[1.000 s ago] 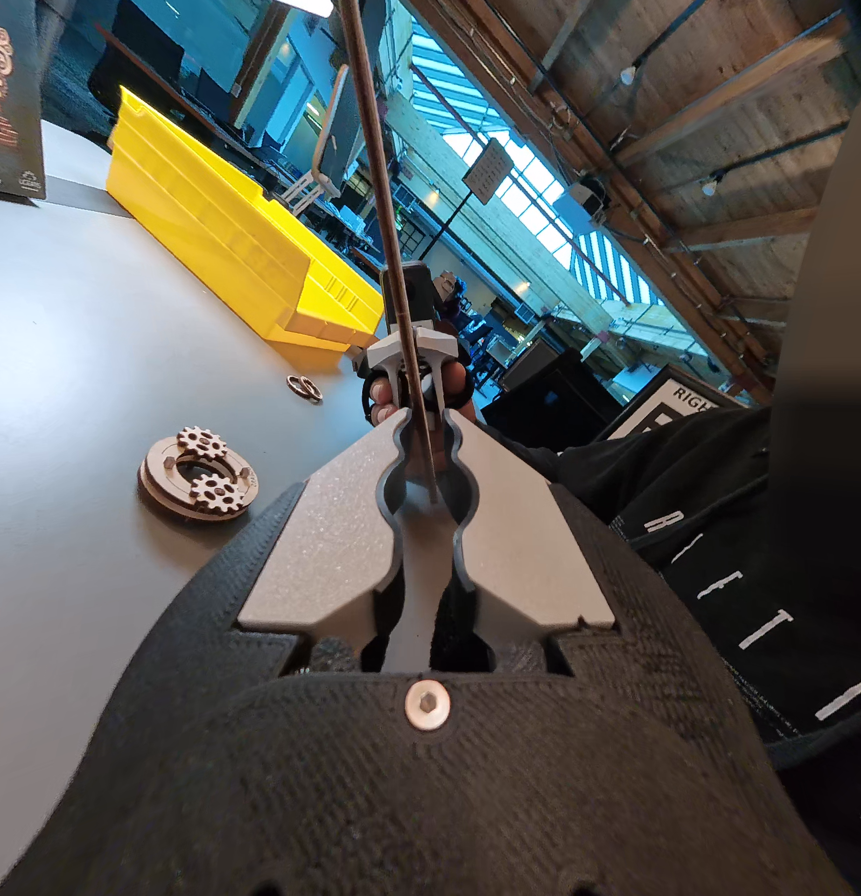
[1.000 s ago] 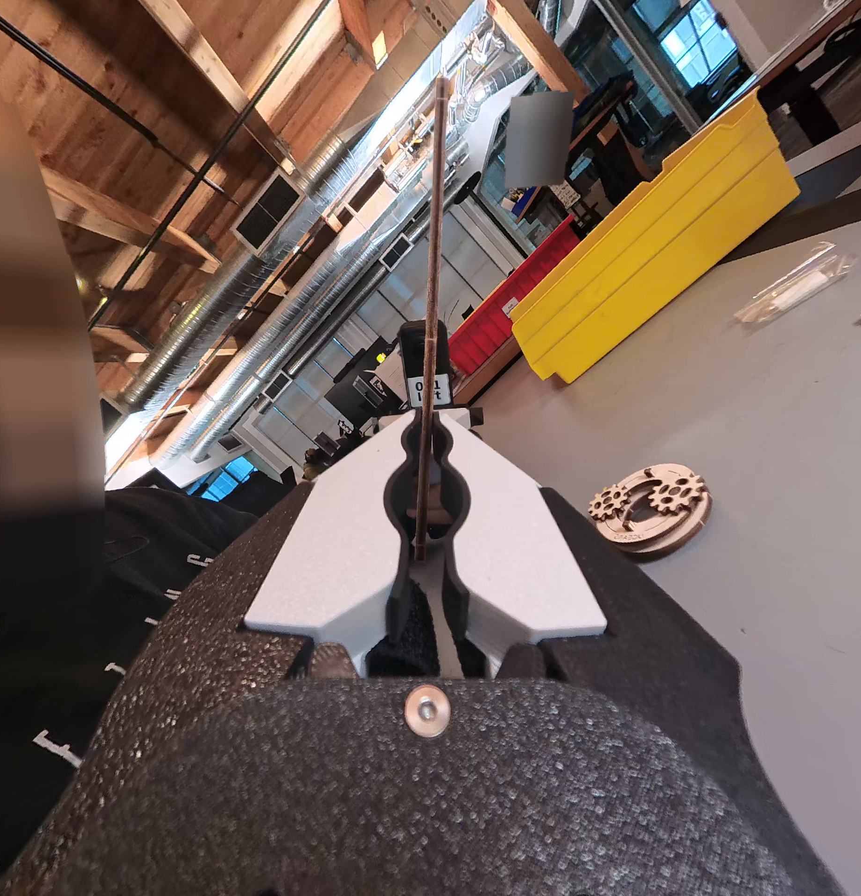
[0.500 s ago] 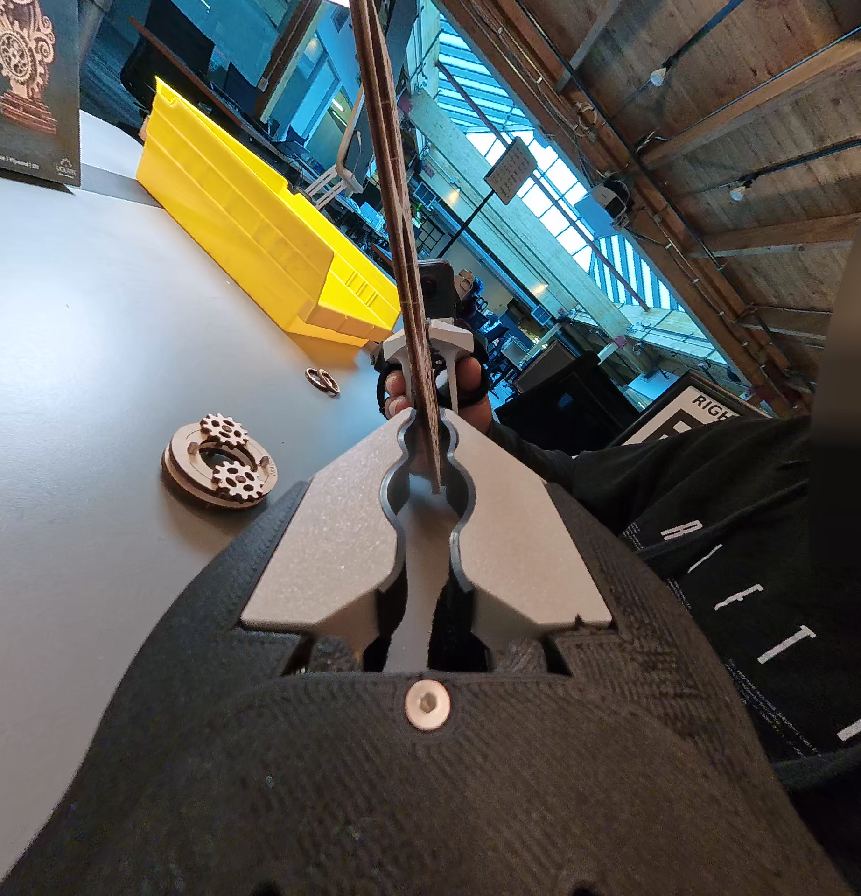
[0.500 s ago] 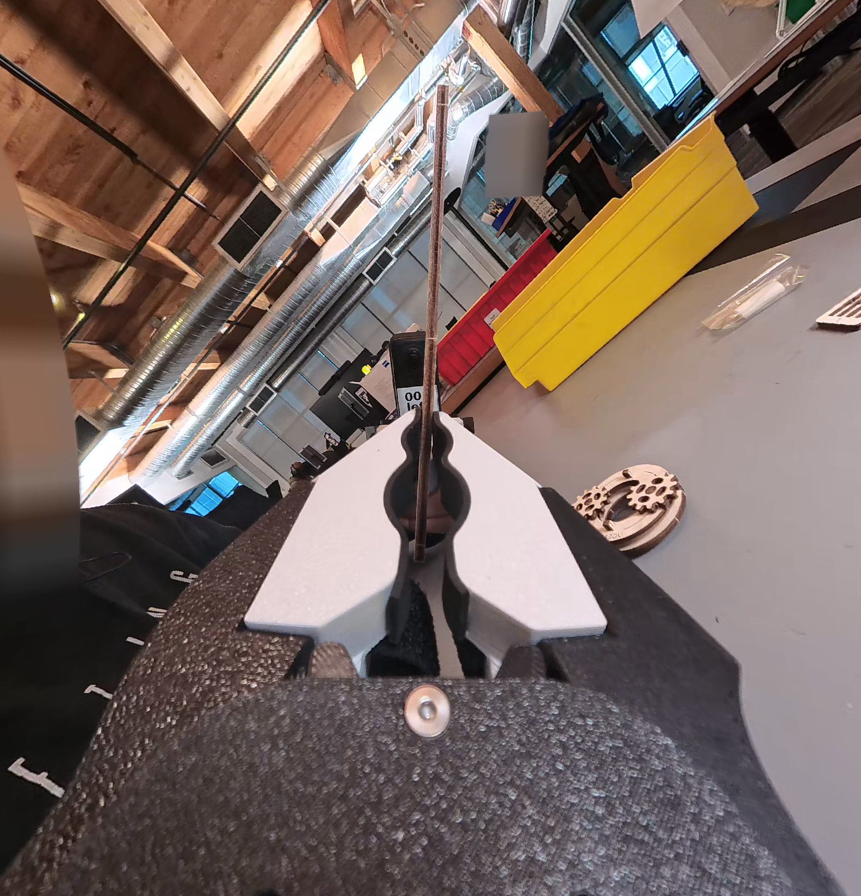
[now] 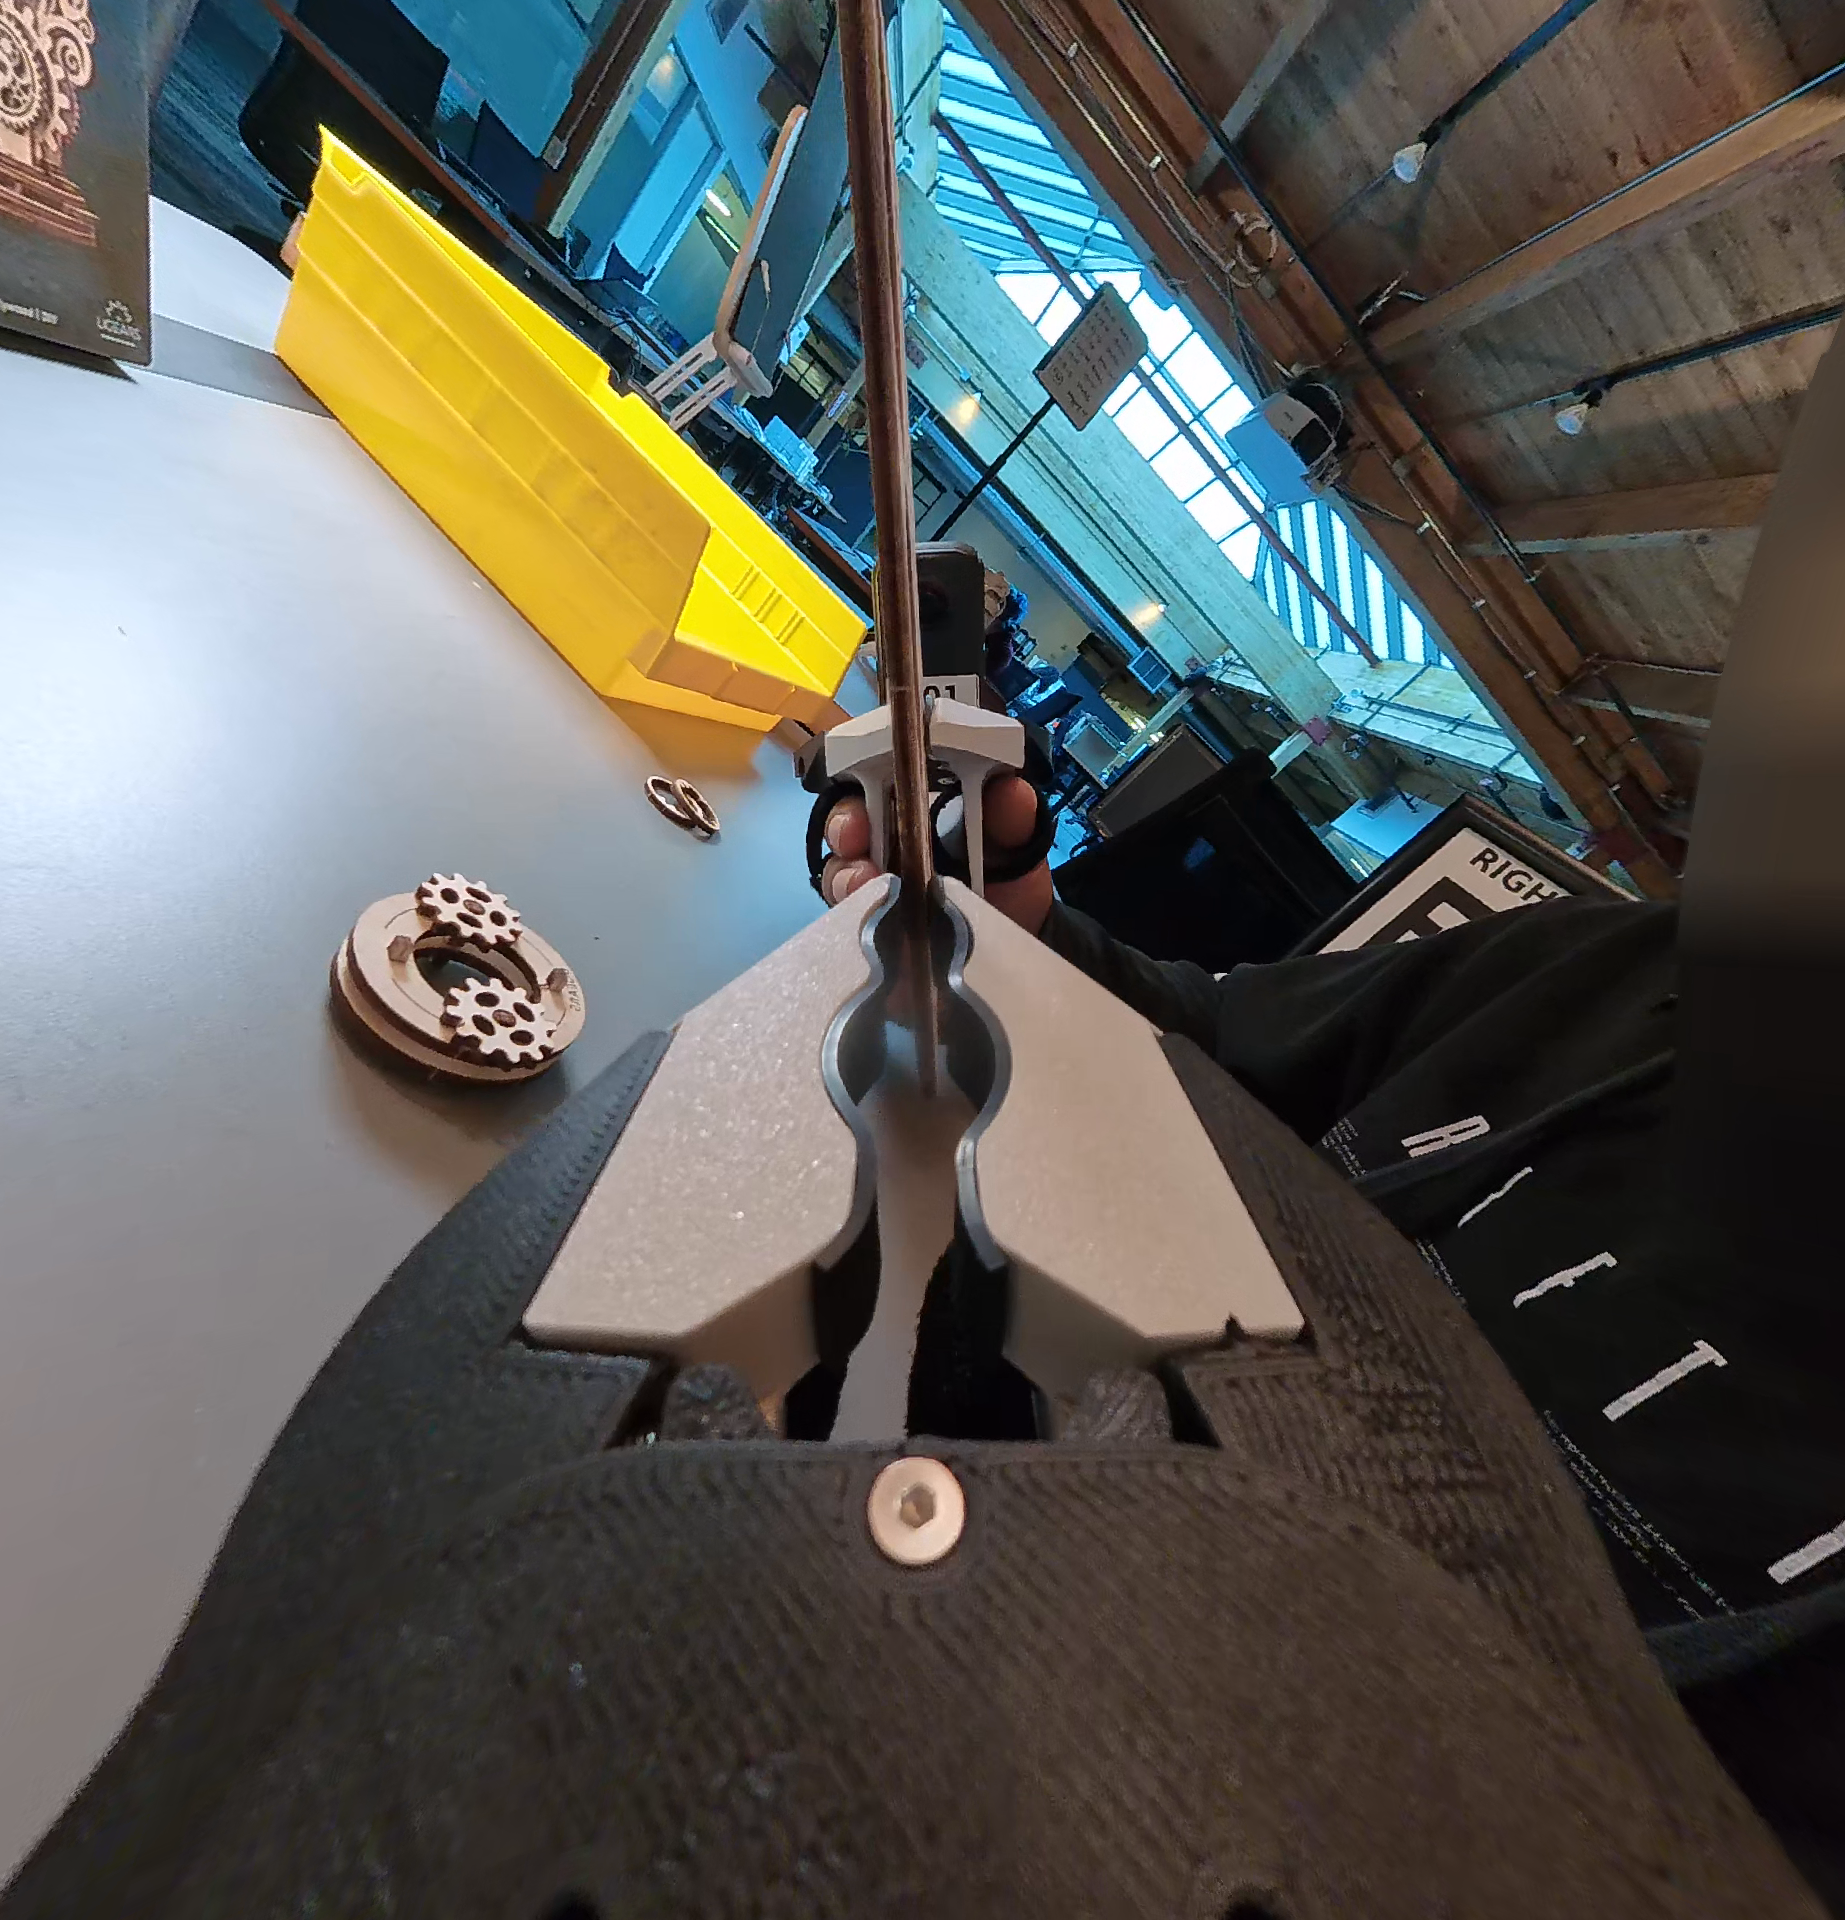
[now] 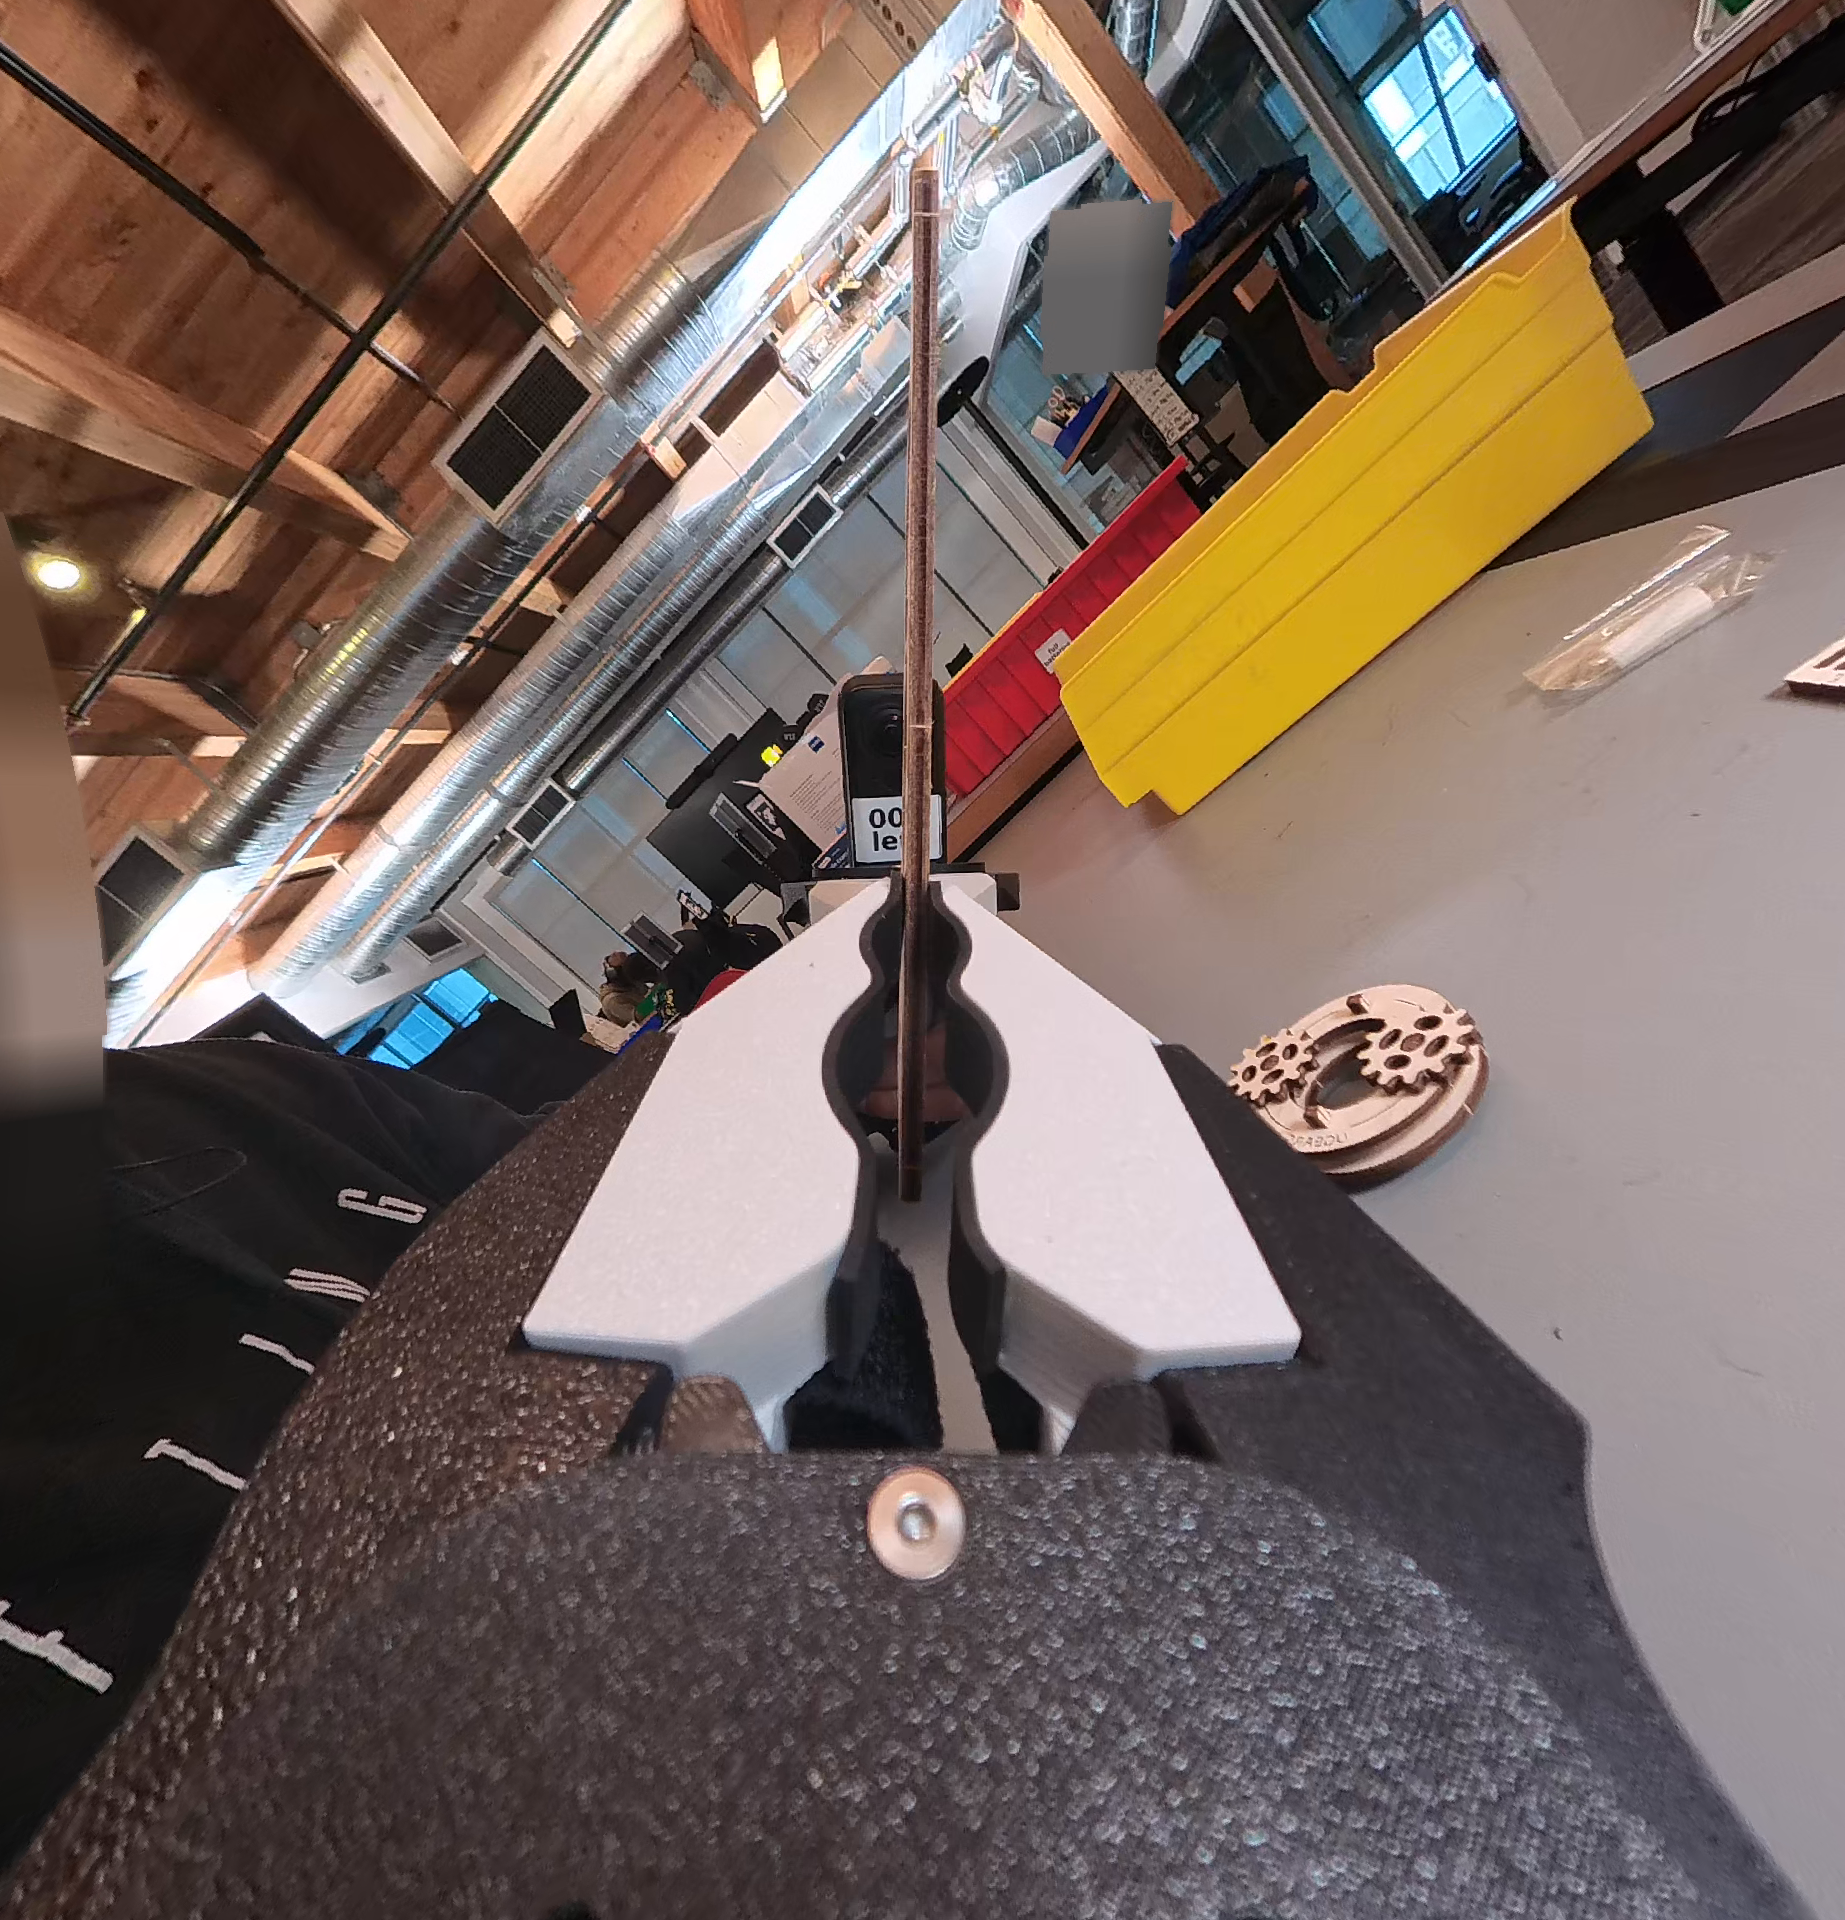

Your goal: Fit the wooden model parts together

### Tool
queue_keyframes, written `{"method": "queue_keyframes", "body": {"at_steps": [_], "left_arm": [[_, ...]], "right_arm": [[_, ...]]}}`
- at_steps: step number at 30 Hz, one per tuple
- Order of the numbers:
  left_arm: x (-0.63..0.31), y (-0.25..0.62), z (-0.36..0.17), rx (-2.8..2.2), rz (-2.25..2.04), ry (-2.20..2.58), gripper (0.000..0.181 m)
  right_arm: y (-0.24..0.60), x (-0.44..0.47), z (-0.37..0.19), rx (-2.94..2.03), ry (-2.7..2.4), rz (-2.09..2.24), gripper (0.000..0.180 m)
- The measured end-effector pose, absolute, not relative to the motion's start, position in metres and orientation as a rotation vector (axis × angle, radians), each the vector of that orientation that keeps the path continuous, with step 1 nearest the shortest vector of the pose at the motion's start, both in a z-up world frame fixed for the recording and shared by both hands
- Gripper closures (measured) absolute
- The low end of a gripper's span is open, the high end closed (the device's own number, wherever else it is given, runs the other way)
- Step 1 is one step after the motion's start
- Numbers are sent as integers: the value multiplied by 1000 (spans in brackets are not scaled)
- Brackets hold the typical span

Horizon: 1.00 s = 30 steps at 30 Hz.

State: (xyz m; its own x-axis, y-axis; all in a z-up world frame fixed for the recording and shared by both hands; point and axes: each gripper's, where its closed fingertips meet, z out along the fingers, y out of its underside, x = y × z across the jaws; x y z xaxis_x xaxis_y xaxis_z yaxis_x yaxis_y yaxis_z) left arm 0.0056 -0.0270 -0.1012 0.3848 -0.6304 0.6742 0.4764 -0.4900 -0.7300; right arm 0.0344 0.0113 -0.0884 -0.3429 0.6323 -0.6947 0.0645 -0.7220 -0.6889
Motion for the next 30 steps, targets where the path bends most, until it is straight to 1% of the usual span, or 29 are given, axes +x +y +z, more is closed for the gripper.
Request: {"method": "queue_keyframes", "body": {"at_steps": [15, 21, 30], "left_arm": [[4, -26, -101, -1593, -1393, 101, 180], [1, -25, -100, -1588, -1405, 82, 180], [1, -25, -101, -1588, -1412, 76, 180]], "right_arm": [[12, 35, -87, -1512, -906, 2119, 178], [16, 37, -85, -1509, -882, 2127, 172], [24, 39, -83, -1502, -854, 2094, 173]]}}
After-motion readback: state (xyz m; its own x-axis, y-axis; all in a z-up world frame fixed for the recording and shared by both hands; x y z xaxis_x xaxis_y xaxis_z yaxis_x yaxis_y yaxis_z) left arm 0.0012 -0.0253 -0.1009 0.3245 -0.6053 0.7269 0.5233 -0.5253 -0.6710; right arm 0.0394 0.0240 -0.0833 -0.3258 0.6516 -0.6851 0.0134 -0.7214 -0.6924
